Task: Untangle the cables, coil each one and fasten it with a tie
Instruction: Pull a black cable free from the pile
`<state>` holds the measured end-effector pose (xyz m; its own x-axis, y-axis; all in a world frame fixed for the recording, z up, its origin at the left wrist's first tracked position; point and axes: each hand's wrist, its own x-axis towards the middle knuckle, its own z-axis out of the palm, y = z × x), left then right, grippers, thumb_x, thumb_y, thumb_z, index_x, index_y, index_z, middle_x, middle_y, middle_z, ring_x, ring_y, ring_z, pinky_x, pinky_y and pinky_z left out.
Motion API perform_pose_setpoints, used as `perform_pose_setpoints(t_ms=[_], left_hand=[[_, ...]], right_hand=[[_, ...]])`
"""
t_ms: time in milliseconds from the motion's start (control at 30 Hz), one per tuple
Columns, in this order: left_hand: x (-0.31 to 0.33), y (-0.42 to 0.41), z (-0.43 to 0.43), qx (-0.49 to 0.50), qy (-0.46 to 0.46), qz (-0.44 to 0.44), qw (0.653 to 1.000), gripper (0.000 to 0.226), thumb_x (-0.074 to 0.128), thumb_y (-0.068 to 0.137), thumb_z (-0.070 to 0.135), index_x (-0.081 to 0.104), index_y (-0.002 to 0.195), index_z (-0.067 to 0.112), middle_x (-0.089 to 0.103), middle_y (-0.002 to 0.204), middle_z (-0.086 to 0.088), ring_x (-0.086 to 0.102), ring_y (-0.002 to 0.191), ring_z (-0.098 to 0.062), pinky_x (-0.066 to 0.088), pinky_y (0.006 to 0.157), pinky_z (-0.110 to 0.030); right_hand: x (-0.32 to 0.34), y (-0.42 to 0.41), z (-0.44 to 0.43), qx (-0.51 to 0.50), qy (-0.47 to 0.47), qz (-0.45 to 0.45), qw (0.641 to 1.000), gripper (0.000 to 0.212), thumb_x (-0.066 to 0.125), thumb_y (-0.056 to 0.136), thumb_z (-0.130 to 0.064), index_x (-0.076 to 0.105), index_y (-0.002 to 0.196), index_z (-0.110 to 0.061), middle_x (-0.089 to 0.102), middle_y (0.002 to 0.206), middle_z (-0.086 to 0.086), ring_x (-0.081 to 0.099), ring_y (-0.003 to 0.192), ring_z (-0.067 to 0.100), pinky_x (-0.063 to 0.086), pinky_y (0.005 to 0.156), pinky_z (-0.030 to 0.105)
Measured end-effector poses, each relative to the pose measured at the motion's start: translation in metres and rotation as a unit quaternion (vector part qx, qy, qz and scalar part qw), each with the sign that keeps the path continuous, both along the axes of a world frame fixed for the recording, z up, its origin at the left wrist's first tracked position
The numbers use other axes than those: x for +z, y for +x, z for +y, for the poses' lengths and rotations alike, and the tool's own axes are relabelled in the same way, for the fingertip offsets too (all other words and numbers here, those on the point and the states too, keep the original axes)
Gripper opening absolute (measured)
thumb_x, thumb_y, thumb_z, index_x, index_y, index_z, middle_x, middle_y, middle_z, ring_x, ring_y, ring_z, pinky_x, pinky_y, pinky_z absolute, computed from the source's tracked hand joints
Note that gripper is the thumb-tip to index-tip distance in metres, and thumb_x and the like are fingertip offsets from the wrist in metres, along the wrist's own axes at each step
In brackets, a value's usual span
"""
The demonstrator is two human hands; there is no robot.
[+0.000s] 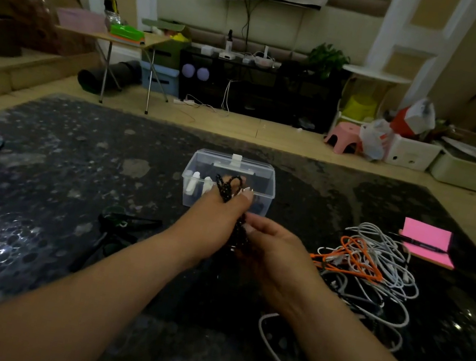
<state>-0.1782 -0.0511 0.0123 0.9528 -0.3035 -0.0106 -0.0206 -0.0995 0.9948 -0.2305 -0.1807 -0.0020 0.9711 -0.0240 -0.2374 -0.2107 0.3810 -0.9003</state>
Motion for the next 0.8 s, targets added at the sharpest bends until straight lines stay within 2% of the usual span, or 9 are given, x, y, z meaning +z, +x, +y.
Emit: perform_pose_setpoints(t_ms=[133,233,300,367,467,500,600,733,800], left_hand=[[-0.009,-0.007,-0.005,-0.066,0.041,0.003,0.997,0.031,0.055,0.107,0.041,0.075,0.119,0.02,0.08,0.112,-0.003,0.074,0.112,-0.02,0.052,0.109,-0.051],[-0.011,-0.005,-0.002,-0.047,0.059,0.003,0.997,0.031,0.051,0.111,0.037,0.076,0.115,0.018,0.081,0.103,-0.004,0.078,0.1,-0.02,0.058,0.1,-0.05],[-0.009,-0.003,0.003,-0.044,0.107,-0.005,0.993,0.032,0.048,0.111,0.039,0.073,0.111,0.019,0.08,0.088,-0.006,0.078,0.08,-0.02,0.064,0.082,-0.043],[-0.006,-0.006,0.007,-0.078,0.231,-0.078,0.967,0.026,0.051,0.11,0.035,0.071,0.104,0.02,0.076,0.08,-0.002,0.072,0.072,-0.016,0.054,0.067,-0.024],[-0.005,-0.015,0.005,-0.099,0.341,-0.16,0.921,0.018,0.056,0.104,0.014,0.069,0.116,0.009,0.073,0.109,-0.007,0.068,0.102,-0.025,0.043,0.078,-0.02],[-0.005,-0.015,0.005,-0.106,0.344,-0.158,0.92,0.017,0.056,0.101,0.01,0.07,0.112,0.009,0.074,0.107,-0.009,0.069,0.1,-0.026,0.048,0.08,-0.028],[-0.004,-0.01,0.012,-0.133,0.331,-0.134,0.924,0.011,0.06,0.092,0.013,0.07,0.093,0.016,0.073,0.084,-0.003,0.069,0.079,-0.02,0.058,0.075,-0.047],[-0.005,-0.01,0.03,-0.15,0.288,-0.133,0.936,0.02,0.058,0.095,0.018,0.064,0.108,0.034,0.074,0.1,0.006,0.07,0.093,-0.014,0.059,0.085,-0.043],[-0.009,-0.009,0.039,-0.142,0.283,-0.117,0.941,0.017,0.057,0.097,0.022,0.06,0.112,0.03,0.072,0.105,0.002,0.07,0.097,-0.019,0.058,0.089,-0.048]], right_hand=[[-0.007,-0.005,0.002,-0.015,-0.146,-0.071,0.987,0.026,0.059,0.1,0.003,0.078,0.106,-0.014,0.082,0.097,0.013,0.08,0.091,0.026,0.064,0.078,0.037],[-0.01,0.001,-0.008,-0.077,-0.3,-0.084,0.947,0.015,0.065,0.096,-0.006,0.074,0.097,-0.018,0.08,0.092,0.006,0.078,0.091,0.025,0.064,0.086,0.048],[0.003,0.0,-0.015,-0.103,-0.345,-0.101,0.927,0.008,0.067,0.099,-0.024,0.067,0.107,-0.023,0.075,0.097,-0.001,0.072,0.093,0.018,0.058,0.08,0.03],[0.014,-0.002,-0.02,-0.047,-0.403,-0.143,0.903,0.034,0.066,0.098,-0.049,0.057,0.126,-0.033,0.066,0.104,-0.008,0.066,0.094,0.004,0.048,0.072,0.016],[0.007,0.0,-0.016,0.014,-0.516,-0.194,0.835,0.036,0.053,0.095,-0.068,0.059,0.118,-0.042,0.063,0.105,-0.014,0.061,0.095,-0.004,0.049,0.08,0.022],[-0.001,0.004,-0.014,0.004,-0.544,-0.202,0.814,0.034,0.049,0.097,-0.068,0.06,0.108,-0.039,0.064,0.101,-0.013,0.061,0.093,-0.002,0.05,0.081,0.028],[-0.011,0.011,-0.006,-0.009,-0.523,-0.199,0.828,0.028,0.048,0.105,-0.056,0.056,0.092,-0.031,0.066,0.086,-0.01,0.062,0.079,0.001,0.046,0.07,0.033],[-0.01,0.021,0.004,-0.022,-0.567,-0.232,0.79,0.021,0.056,0.105,-0.044,0.058,0.092,-0.028,0.065,0.081,-0.011,0.061,0.074,-0.001,0.044,0.063,0.024],[-0.013,0.026,0.011,-0.02,-0.576,-0.238,0.782,0.016,0.058,0.106,-0.039,0.058,0.093,-0.028,0.064,0.083,-0.013,0.061,0.076,-0.001,0.043,0.063,0.02]])
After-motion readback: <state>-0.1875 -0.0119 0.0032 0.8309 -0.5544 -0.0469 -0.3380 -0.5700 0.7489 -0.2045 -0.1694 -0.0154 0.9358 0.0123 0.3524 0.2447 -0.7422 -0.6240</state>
